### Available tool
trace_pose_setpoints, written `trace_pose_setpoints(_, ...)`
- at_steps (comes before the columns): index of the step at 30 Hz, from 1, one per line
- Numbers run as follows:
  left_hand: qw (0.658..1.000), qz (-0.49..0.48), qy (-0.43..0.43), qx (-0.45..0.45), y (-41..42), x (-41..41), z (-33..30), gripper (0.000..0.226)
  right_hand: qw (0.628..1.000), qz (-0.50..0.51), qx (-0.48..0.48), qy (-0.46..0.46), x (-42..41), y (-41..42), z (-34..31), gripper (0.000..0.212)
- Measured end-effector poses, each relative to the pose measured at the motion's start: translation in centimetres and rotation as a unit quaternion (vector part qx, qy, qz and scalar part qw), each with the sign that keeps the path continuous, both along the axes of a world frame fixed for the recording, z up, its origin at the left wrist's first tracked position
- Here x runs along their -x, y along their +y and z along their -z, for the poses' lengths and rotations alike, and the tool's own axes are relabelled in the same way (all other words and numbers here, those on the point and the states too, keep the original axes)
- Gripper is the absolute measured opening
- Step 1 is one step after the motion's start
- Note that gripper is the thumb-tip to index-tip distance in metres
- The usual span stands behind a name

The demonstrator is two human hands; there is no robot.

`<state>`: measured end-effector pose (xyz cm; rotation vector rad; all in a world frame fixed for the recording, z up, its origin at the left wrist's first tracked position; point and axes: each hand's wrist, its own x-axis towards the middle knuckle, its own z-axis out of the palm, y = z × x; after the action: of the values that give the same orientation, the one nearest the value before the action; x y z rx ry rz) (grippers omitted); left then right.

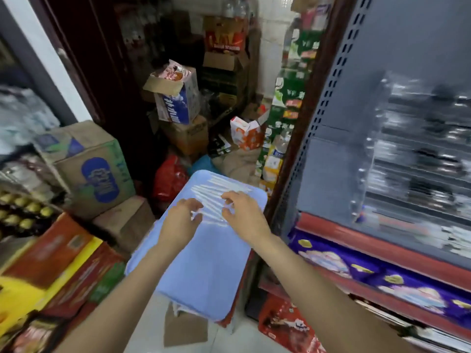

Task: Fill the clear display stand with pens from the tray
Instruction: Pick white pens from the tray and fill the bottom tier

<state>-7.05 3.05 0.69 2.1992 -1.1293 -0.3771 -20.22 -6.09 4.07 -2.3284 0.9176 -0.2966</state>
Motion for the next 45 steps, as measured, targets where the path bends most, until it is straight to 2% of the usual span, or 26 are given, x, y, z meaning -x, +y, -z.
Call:
trace_pose_setpoints(5,0.979,0.085,-0.056,-0.178,-0.3,-6.0,5.7,0.048,0.988,0.001,-0.029,0.149,-4.5,-1.8,5.7,0.063)
trace_pose_setpoints(8,0.959,0.124,-0.086,-0.241,-1.1,-7.8,7.9,0.052,0.98,-0.018,-0.029,0.198,-6.5,-3.0,7.6,0.074)
trace_pose_setpoints(12,0.975,0.101,-0.047,-0.193,-1.3,-8.2,8.9,0.047,0.963,-0.021,0.018,0.266,-8.7,-3.6,9.1,0.073)
trace_pose_setpoints(14,0.988,0.055,-0.013,-0.142,-1.5,-7.8,9.0,0.044,0.959,-0.017,0.037,0.279,-9.3,-3.5,9.3,0.066)
trace_pose_setpoints(16,0.992,-0.016,0.055,-0.114,-1.7,-7.3,9.0,0.038,0.95,-0.045,0.046,0.304,-9.6,-3.3,9.3,0.058)
trace_pose_setpoints(19,0.975,-0.104,0.173,-0.095,-2.0,-6.6,8.7,0.014,0.938,-0.069,0.044,0.336,-9.7,-2.5,9.2,0.046)
trace_pose_setpoints(23,0.953,-0.104,0.264,-0.103,-2.0,-6.2,8.4,0.031,0.934,-0.055,0.078,0.344,-9.6,-1.2,9.4,0.033)
trace_pose_setpoints(26,0.912,-0.099,0.397,-0.045,-1.8,-5.8,8.2,0.027,0.944,-0.042,0.039,0.325,-9.3,-0.8,9.6,0.029)
trace_pose_setpoints(29,0.868,-0.071,0.491,-0.02,-1.5,-4.7,7.1,0.027,0.969,-0.01,-0.119,0.217,-8.9,-0.2,8.7,0.015)
trace_pose_setpoints(31,0.836,-0.052,0.546,-0.025,-1.5,-4.1,6.1,0.035,0.972,0.003,-0.175,0.157,-8.5,0.4,7.4,0.011)
trace_pose_setpoints(33,0.807,-0.061,0.588,0.001,-1.6,-3.6,4.7,0.036,0.975,-0.004,-0.182,0.126,-8.1,1.2,6.0,0.011)
trace_pose_setpoints(36,0.78,-0.1,0.612,0.088,-2.2,-2.3,2.1,0.031,0.987,-0.034,-0.103,0.117,-7.2,2.0,4.0,0.029)
trace_pose_setpoints(38,0.782,-0.112,0.597,0.137,-2.8,-1.2,0.4,0.031,0.994,-0.016,-0.075,0.072,-6.3,2.0,2.3,0.031)
trace_pose_setpoints(41,0.822,-0.114,0.532,0.168,-3.8,0.8,-2.1,0.03,0.997,0.007,-0.073,0.015,-4.3,1.4,-0.6,0.024)
trace_pose_setpoints(43,0.829,-0.127,0.504,0.206,-4.4,2.3,-4.1,0.027,0.996,0.0,-0.089,-0.006,-2.0,0.7,-2.5,0.021)
trace_pose_setpoints(45,0.854,-0.116,0.449,0.234,-4.9,4.0,-6.0,0.023,0.996,-0.005,-0.087,-0.01,1.2,-0.1,-4.5,0.027)
